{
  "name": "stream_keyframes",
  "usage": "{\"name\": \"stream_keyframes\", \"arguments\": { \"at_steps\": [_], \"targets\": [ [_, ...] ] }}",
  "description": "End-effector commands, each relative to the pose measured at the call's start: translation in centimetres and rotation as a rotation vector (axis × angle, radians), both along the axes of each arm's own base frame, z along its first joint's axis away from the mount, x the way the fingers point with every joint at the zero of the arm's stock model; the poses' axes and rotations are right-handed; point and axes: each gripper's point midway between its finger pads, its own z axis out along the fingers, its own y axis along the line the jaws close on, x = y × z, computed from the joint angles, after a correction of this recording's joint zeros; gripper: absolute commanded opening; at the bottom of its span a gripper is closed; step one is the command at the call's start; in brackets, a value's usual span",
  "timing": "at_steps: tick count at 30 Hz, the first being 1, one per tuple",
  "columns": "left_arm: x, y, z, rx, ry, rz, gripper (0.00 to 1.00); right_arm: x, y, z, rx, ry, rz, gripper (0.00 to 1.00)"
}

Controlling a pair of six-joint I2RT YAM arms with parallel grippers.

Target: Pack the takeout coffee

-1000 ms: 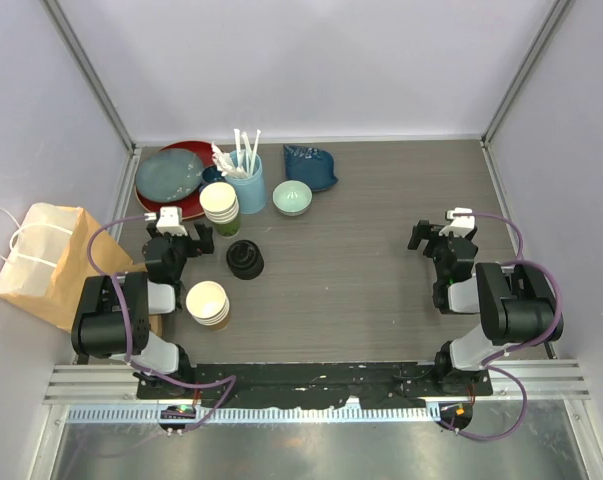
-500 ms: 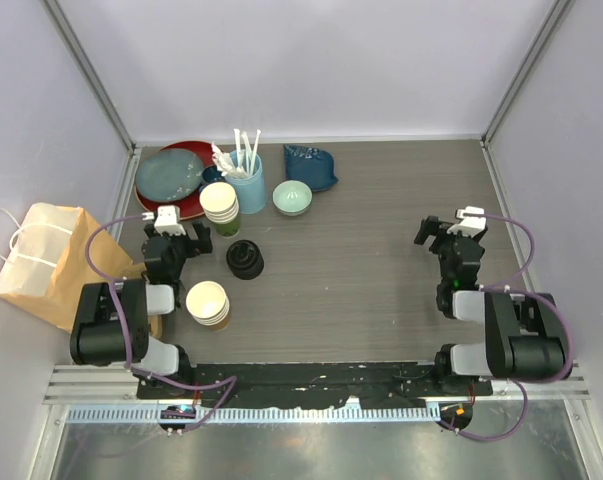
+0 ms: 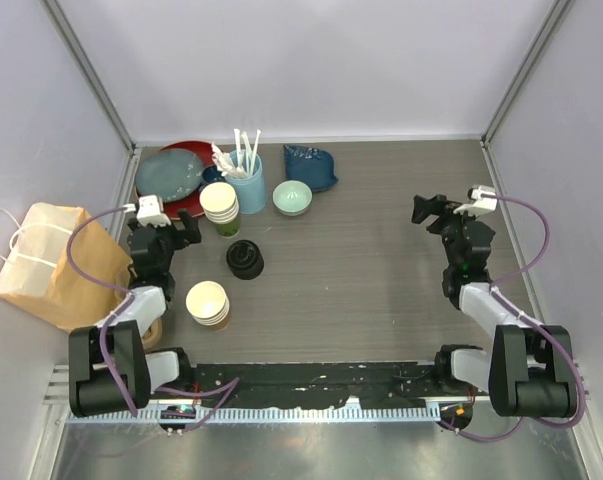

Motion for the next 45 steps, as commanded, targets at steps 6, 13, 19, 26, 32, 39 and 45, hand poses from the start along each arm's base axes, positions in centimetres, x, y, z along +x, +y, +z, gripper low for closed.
{"name": "stream_keyframes", "arguments": {
  "at_steps": [6, 13, 19, 26, 32, 39, 45],
  "targets": [
    [0.6, -0.4, 4.6, -0.082, 0.228, -0.134, 0.80, 0.6, 5.0, 5.1, 0.020, 0.085, 0.155, 0.84],
    [0.7, -2.7, 8.0, -0.089, 0.356, -0.282, 0.67, 0.0, 8.6, 5.9, -0.067, 0.129, 0.235, 0.75],
    [2.5, -3.8, 7.4, -0.008, 0.468, -0.311, 0.47, 0.1, 10.2, 5.2, -0.092, 0.167, 0.311, 0.61],
    [4.1, -6.2, 7.3, 0.023, 0.502, -0.372, 0.46, -0.3, 9.9, 4.5, -0.115, 0.184, 0.308, 0.61],
    [5.6, -5.9, 6.7, 0.080, 0.506, -0.312, 0.47, -0.7, 9.9, 3.9, -0.134, 0.204, 0.319, 0.61],
    [6.6, -6.6, 6.2, 0.137, 0.491, -0.326, 0.42, -1.4, 9.5, 3.8, -0.159, 0.198, 0.313, 0.61],
    [7.1, -6.8, 5.9, 0.157, 0.498, -0.334, 0.29, -1.7, 9.2, 3.8, -0.175, 0.193, 0.302, 0.61]
  ]
}}
